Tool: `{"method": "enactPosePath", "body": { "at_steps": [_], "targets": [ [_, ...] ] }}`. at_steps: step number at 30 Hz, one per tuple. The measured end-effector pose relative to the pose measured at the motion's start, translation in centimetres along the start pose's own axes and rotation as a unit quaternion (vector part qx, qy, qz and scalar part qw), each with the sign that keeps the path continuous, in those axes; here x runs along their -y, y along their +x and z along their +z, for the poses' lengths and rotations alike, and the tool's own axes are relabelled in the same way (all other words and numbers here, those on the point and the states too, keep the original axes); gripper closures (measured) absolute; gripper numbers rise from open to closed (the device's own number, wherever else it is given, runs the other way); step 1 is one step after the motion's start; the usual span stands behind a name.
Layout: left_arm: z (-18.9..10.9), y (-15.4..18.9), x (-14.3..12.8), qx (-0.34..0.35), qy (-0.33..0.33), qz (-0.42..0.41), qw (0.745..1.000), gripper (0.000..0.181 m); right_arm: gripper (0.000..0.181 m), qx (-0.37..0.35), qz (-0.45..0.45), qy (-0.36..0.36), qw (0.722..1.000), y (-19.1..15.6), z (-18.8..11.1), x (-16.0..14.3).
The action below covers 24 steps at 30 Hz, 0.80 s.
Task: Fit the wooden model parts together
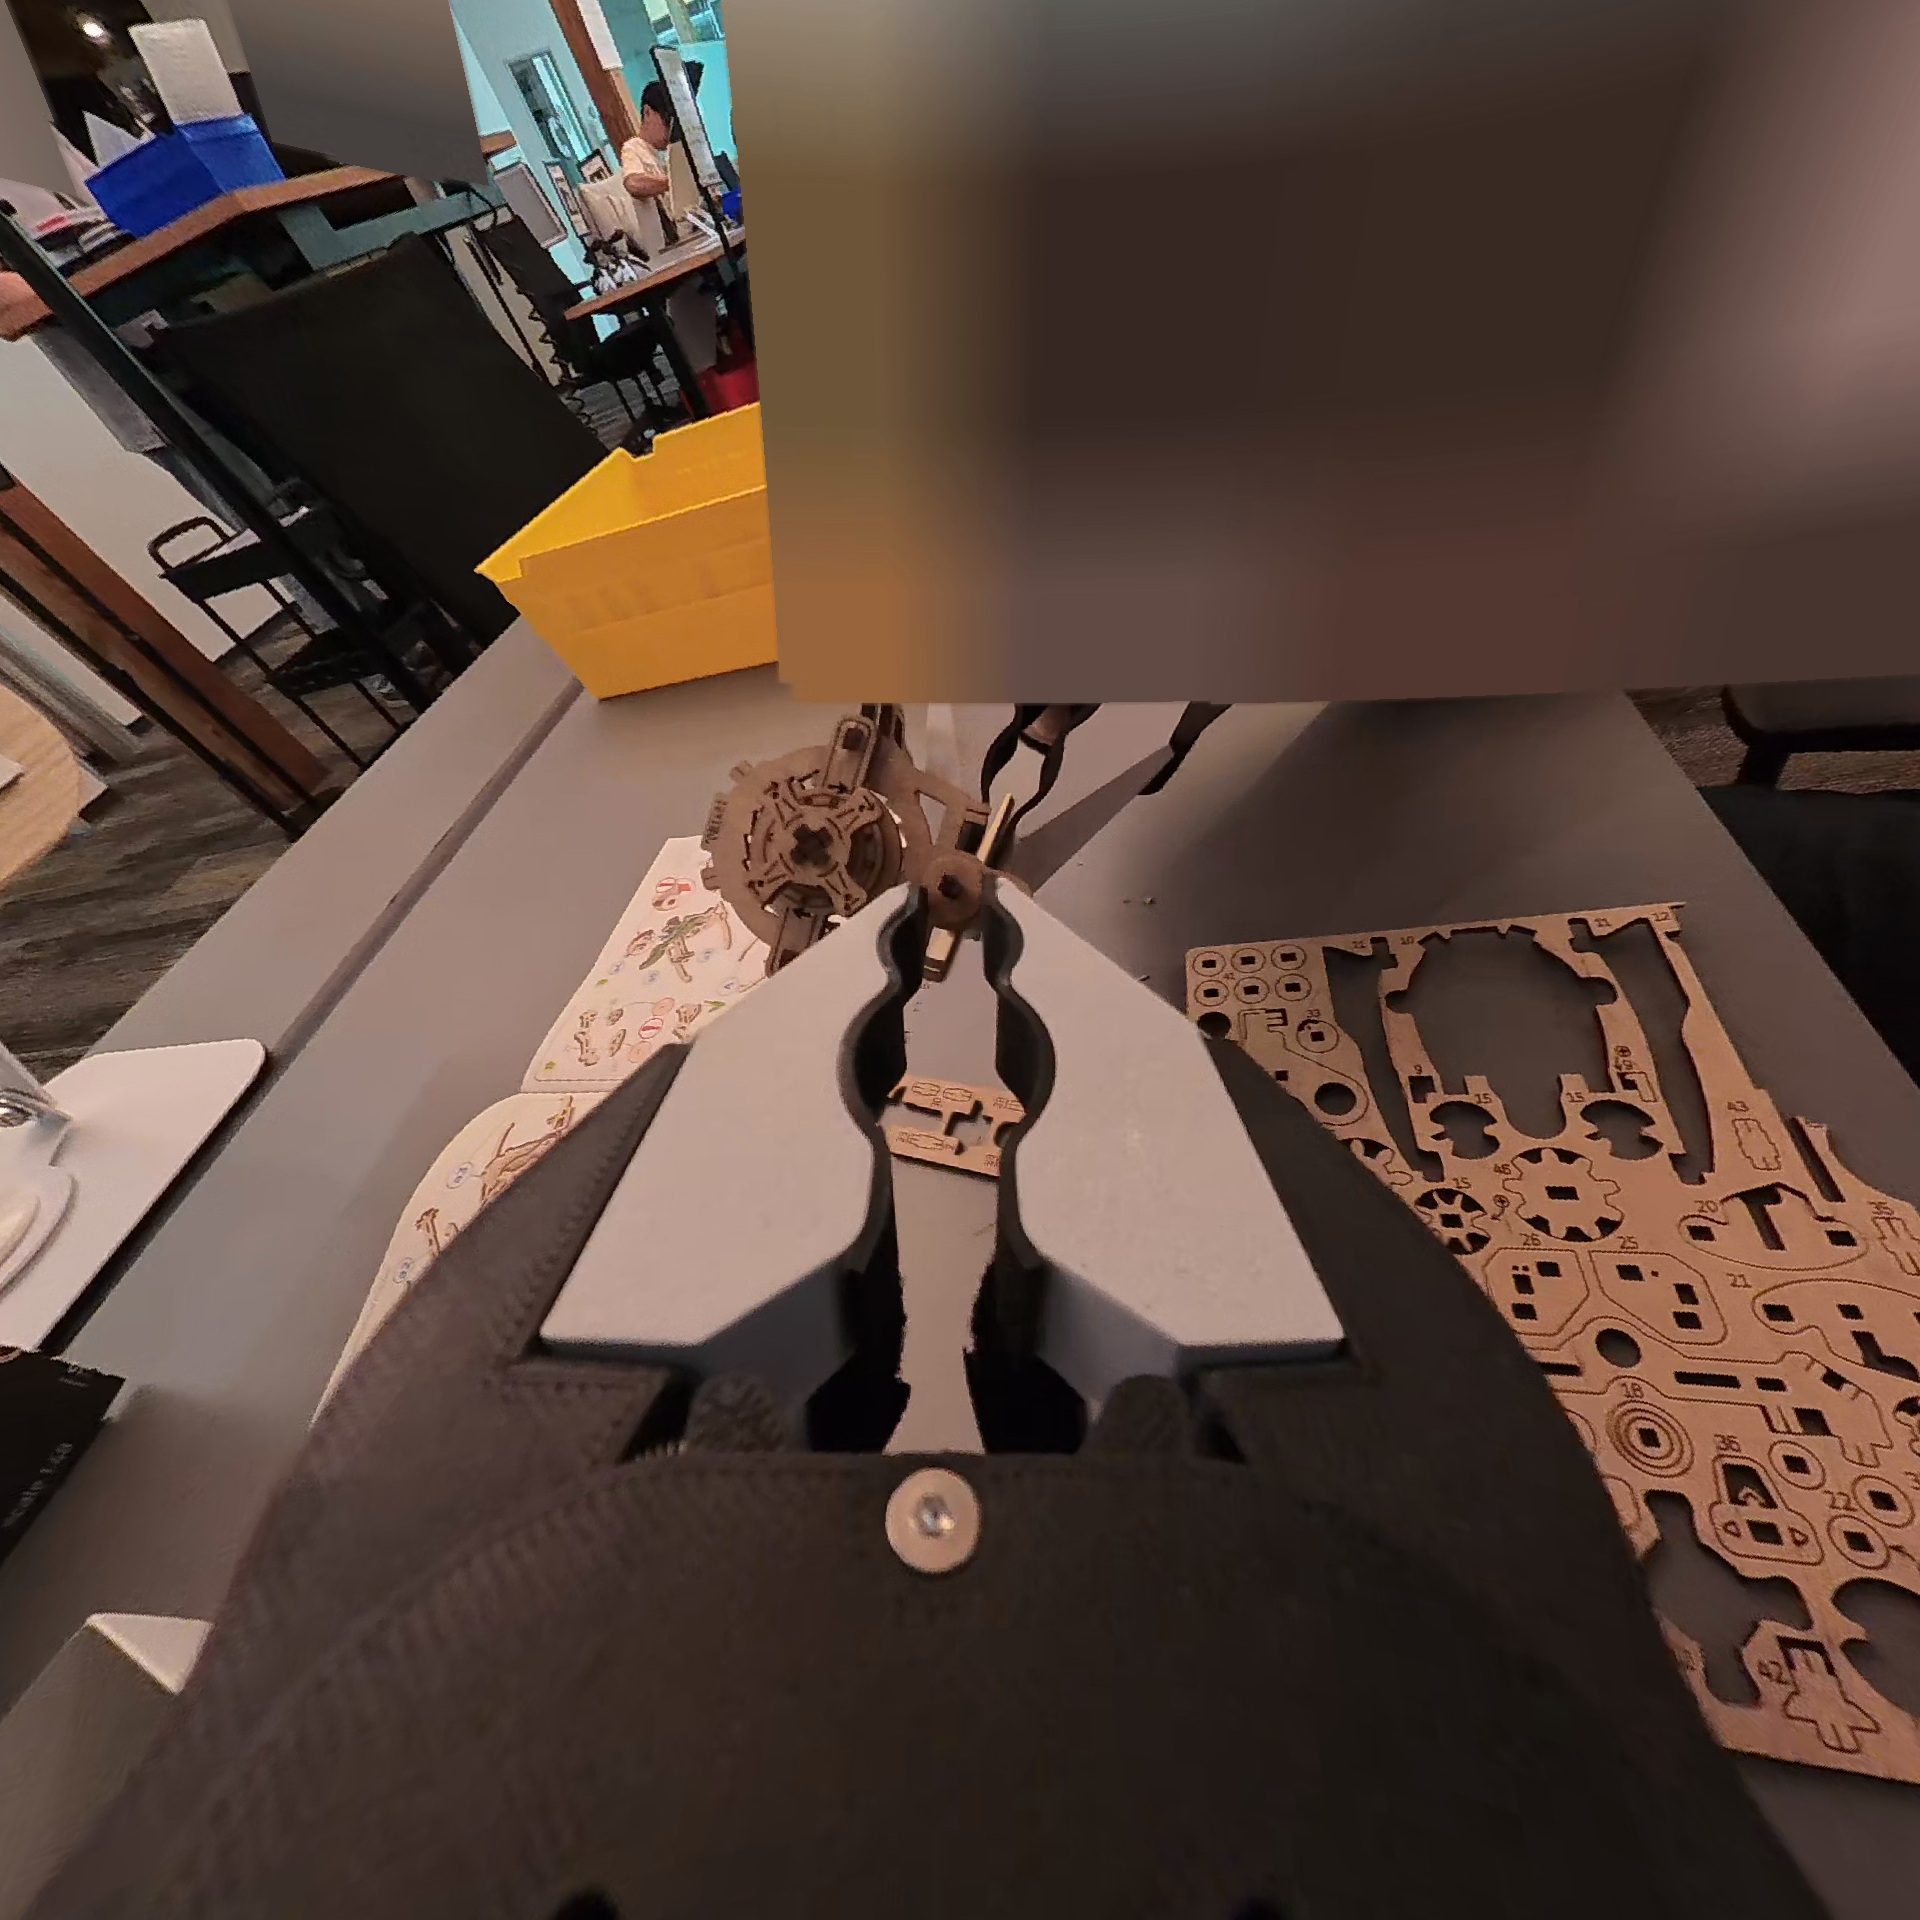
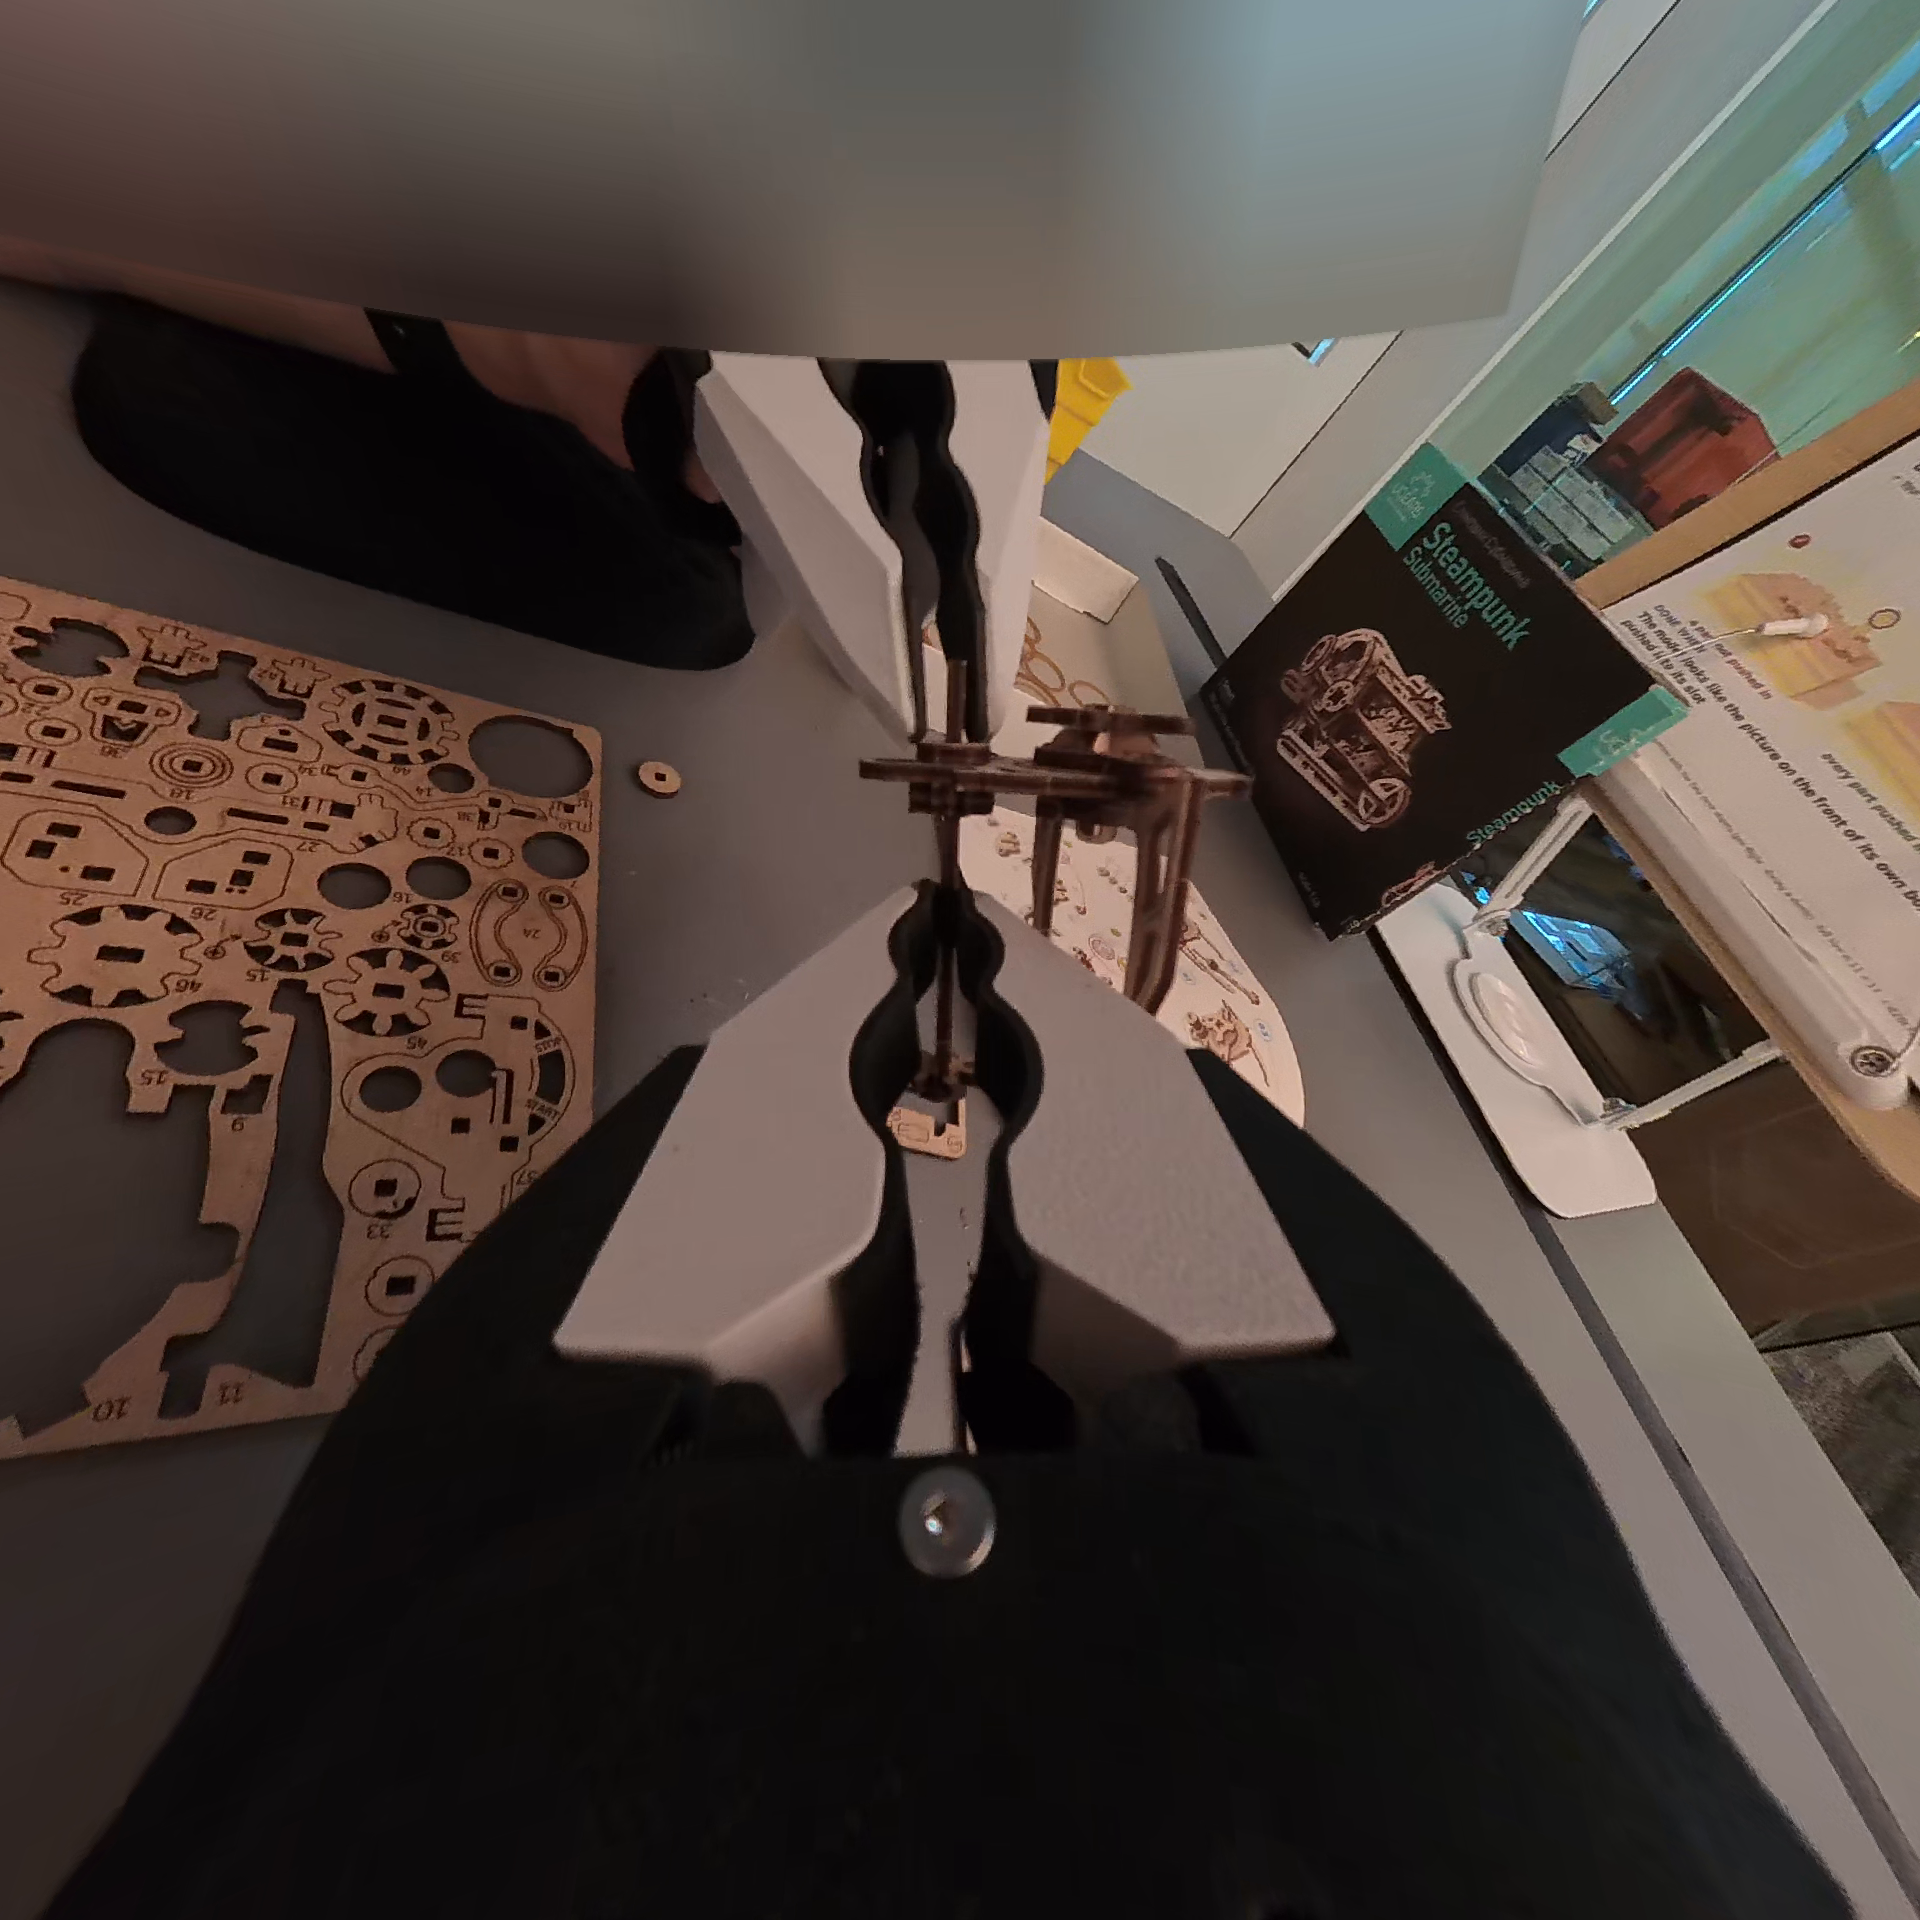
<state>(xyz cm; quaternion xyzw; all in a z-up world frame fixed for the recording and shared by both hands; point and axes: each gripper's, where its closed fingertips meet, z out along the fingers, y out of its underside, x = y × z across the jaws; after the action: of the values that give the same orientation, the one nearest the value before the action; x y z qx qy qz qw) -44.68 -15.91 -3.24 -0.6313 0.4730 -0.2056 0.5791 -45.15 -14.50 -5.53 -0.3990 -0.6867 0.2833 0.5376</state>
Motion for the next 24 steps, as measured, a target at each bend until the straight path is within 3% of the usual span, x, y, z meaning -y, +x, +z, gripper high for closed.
{"method": "enactPosePath", "body": {
  "at_steps": [3, 5, 7, 11, 16, 24],
  "targets": [
    [-1.2, -0.2, -0.2, -0.030, -0.018, -0.030, 0.999, 0.157, 0.181, -0.008, 0.003, -0.008, 1.000, 0.5, 0.0, -0.4],
    [-2.8, 1.1, -1.3, -0.110, -0.060, -0.079, 0.989, 0.165, 0.181, -0.017, -0.003, -0.020, 1.000, 0.8, -0.1, -0.8],
    [-4.0, 1.3, -3.5, -0.129, -0.119, -0.084, 0.981, 0.165, 0.181, -0.021, -0.005, -0.024, 0.999, 1.0, -0.1, -0.8],
    [-5.1, 1.8, -7.9, -0.132, -0.234, -0.051, 0.962, 0.166, 0.181, -0.025, -0.006, -0.034, 0.999, 1.3, -0.1, -1.3],
    [-5.5, 2.8, -11.4, -0.141, -0.332, -0.052, 0.931, 0.153, 0.181, -0.029, -0.008, -0.037, 0.999, 1.5, -0.2, -1.4],
    [-5.7, 3.2, -13.1, -0.149, -0.369, -0.047, 0.916, 0.160, 0.181, -0.027, -0.008, -0.041, 0.999, 1.4, -0.2, -1.6]
  ]
}}
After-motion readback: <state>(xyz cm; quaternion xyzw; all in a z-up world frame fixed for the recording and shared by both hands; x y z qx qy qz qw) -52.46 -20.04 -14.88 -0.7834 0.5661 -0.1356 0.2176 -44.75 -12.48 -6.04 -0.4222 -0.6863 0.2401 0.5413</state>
